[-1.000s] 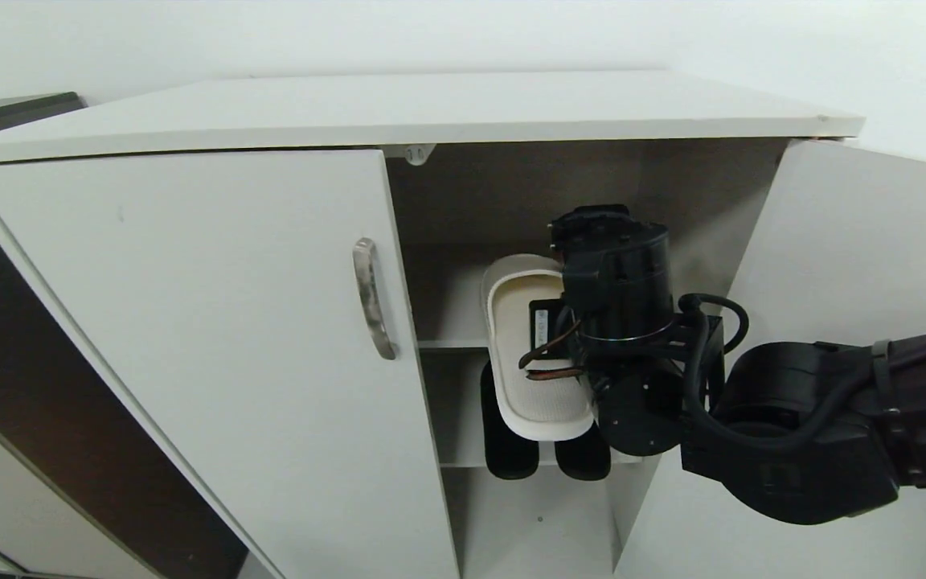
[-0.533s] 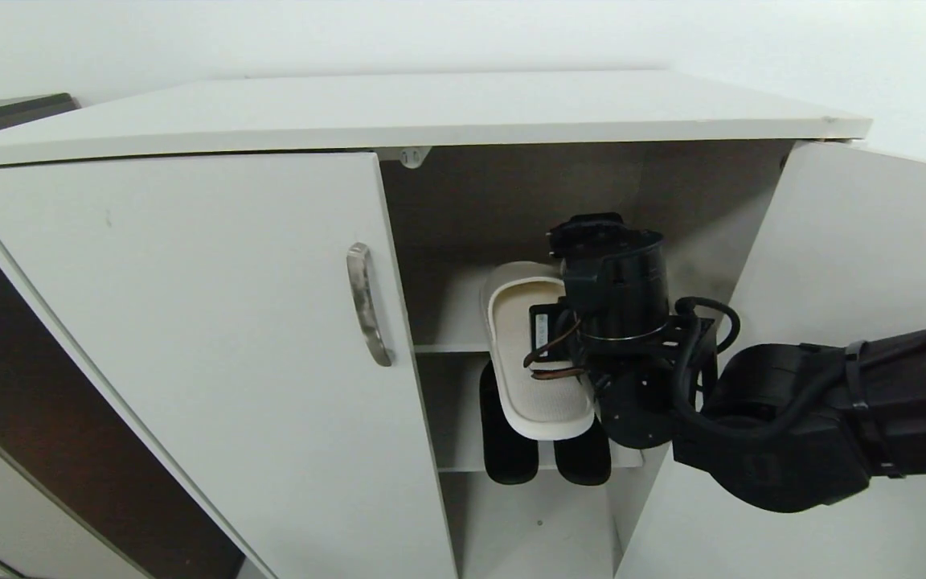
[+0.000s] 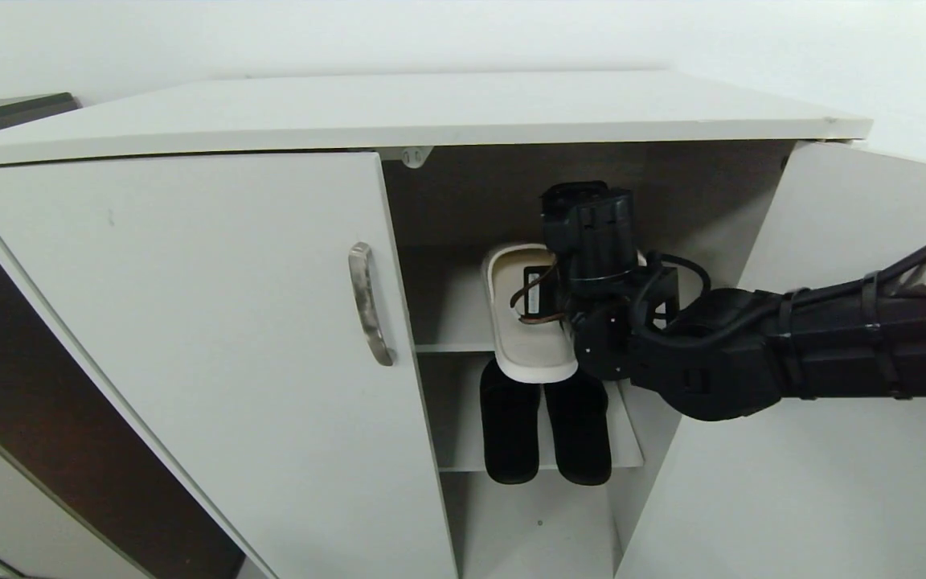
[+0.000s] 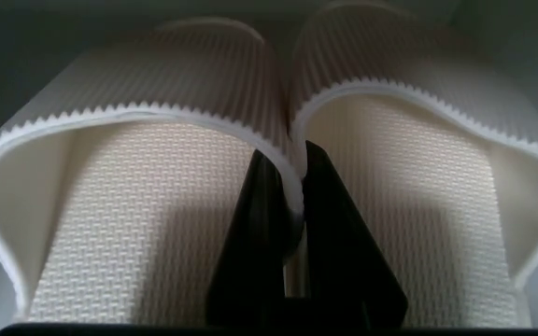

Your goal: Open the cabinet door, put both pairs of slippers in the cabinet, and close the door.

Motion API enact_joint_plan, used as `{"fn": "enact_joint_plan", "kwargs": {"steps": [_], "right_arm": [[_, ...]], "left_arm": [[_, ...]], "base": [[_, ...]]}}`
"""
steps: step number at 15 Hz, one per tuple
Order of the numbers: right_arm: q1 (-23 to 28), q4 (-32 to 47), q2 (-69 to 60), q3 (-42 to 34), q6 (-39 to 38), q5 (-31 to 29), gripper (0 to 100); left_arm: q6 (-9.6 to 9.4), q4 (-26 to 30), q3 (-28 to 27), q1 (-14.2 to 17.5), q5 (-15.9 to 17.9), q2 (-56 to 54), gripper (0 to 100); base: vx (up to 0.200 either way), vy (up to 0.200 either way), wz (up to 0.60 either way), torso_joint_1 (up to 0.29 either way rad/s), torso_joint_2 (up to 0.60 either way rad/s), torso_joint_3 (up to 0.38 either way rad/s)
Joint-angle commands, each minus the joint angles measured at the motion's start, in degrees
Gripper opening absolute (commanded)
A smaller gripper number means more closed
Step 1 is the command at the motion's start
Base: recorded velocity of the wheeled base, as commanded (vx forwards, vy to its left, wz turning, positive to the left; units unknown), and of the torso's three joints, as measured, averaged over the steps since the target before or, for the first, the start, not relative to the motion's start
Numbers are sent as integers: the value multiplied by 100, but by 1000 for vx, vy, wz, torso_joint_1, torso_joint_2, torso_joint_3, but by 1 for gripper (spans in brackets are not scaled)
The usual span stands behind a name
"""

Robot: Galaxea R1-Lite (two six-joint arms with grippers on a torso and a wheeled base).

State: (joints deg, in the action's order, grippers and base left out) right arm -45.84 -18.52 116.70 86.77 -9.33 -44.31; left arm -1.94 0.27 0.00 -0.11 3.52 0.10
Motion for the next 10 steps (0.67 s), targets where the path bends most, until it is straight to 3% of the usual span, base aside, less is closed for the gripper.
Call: {"fn": "enact_joint_plan", "kwargs": {"steps": [1,10], "right_arm": [[101,59,292,367,1,10,0],[189,85,591,841,1,10,0]], "left_arm": [[0,0,0,2,-1,-1,0],[0,0,0,2,-1,-1,0]], "base": [[0,0,0,0,0,0],[0,0,0,0,0,0]]}}
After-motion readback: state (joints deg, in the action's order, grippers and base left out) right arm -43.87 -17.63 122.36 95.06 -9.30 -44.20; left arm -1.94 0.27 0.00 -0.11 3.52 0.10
